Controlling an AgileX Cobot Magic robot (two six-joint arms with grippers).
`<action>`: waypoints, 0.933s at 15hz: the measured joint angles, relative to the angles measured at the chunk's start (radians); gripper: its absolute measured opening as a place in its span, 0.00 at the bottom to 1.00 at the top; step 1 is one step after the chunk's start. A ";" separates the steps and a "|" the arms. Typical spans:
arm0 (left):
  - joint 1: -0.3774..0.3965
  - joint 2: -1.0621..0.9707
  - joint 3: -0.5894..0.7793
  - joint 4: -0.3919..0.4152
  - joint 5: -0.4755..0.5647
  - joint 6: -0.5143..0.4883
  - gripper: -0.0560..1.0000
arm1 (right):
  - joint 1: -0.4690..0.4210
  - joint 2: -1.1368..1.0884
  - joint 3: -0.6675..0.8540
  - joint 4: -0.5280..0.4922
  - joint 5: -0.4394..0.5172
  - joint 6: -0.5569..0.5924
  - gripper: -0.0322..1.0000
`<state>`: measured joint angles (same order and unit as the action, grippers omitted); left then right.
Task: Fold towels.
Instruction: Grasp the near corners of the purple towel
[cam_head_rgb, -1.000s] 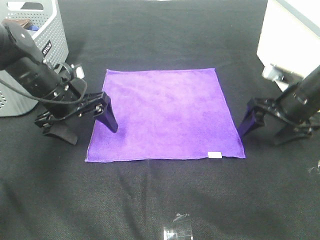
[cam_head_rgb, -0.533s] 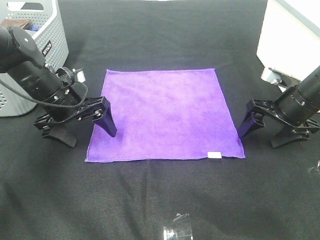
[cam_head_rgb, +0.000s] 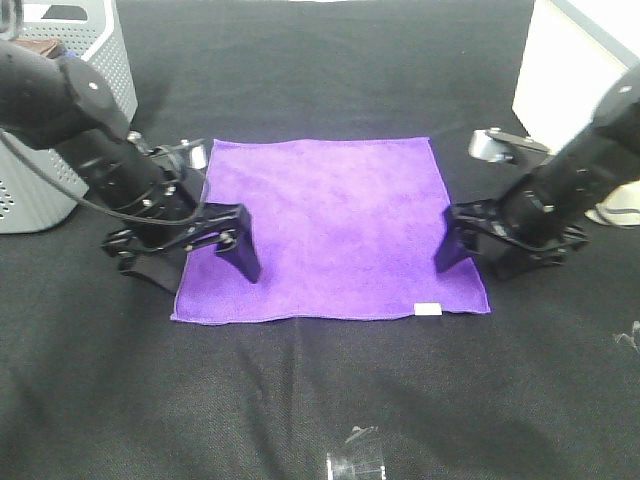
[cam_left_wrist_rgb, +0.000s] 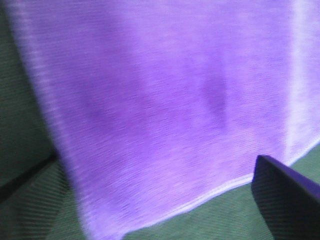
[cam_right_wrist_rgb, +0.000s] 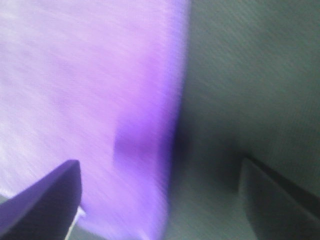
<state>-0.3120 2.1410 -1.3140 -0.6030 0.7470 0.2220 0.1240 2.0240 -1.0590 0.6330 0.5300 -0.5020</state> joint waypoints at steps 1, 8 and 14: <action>-0.024 0.009 -0.011 -0.017 -0.001 0.000 0.91 | 0.044 0.000 0.000 0.001 -0.033 0.000 0.81; -0.077 0.040 -0.038 -0.038 -0.012 -0.023 0.65 | 0.099 0.010 -0.001 0.000 -0.079 -0.001 0.58; -0.078 0.058 -0.037 -0.024 -0.013 -0.023 0.08 | 0.100 0.022 -0.001 0.005 -0.056 -0.001 0.06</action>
<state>-0.3900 2.1990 -1.3510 -0.6270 0.7340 0.1990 0.2240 2.0460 -1.0600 0.6380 0.4740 -0.5030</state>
